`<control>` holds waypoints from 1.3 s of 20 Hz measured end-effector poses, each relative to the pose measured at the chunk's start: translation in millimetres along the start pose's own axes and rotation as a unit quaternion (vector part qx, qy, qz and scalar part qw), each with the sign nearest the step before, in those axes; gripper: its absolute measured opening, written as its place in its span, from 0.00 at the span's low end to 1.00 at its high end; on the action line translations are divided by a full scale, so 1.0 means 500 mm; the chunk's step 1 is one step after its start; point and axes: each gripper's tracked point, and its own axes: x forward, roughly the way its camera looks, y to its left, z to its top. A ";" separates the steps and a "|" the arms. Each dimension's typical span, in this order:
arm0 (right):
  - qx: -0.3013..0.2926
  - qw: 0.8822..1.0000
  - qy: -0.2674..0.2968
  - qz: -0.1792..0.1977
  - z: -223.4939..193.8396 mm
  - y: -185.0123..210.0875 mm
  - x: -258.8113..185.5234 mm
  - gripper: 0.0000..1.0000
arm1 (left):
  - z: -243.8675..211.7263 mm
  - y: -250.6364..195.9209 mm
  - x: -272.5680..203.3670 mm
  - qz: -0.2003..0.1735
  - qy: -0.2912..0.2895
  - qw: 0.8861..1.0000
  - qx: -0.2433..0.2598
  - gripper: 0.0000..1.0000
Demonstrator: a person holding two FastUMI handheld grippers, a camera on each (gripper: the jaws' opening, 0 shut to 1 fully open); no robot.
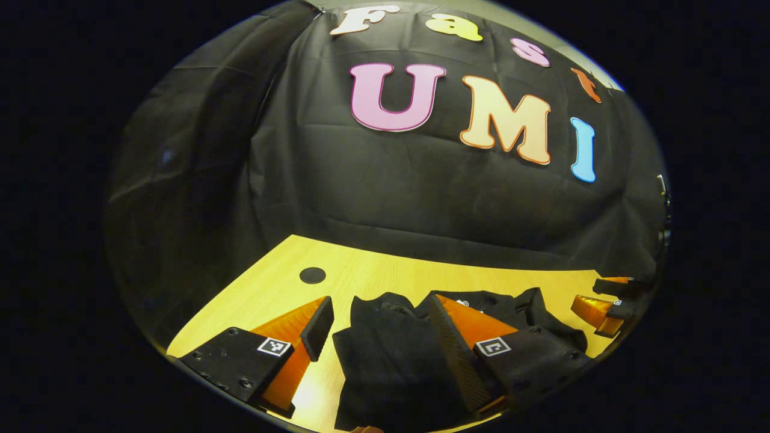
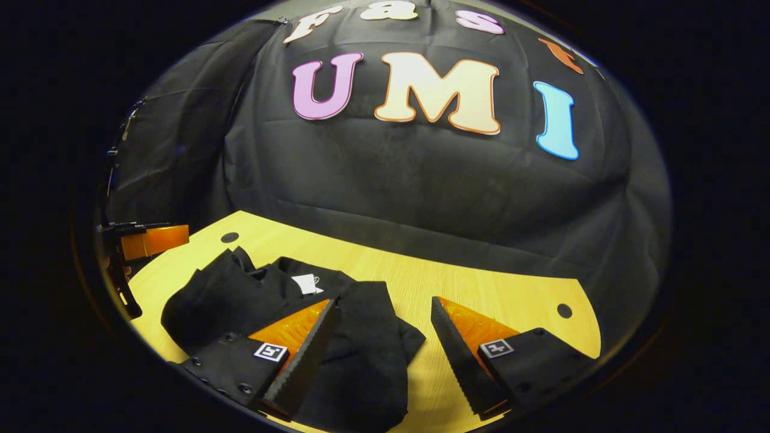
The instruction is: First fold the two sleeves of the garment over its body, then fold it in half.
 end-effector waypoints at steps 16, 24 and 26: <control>0.004 0.984 -0.176 -0.041 0.091 0.069 -0.466 0.99 | 0.170 0.006 -0.343 -0.030 -0.153 0.988 0.021 0.92; 0.068 0.979 -0.189 -0.023 -0.023 0.158 -0.591 0.98 | 0.070 0.039 -0.452 -0.055 -0.122 0.991 0.021 0.92; 0.088 0.977 -0.193 -0.023 -0.041 0.167 -0.609 1.00 | 0.050 0.038 -0.473 -0.062 -0.118 0.991 0.021 0.93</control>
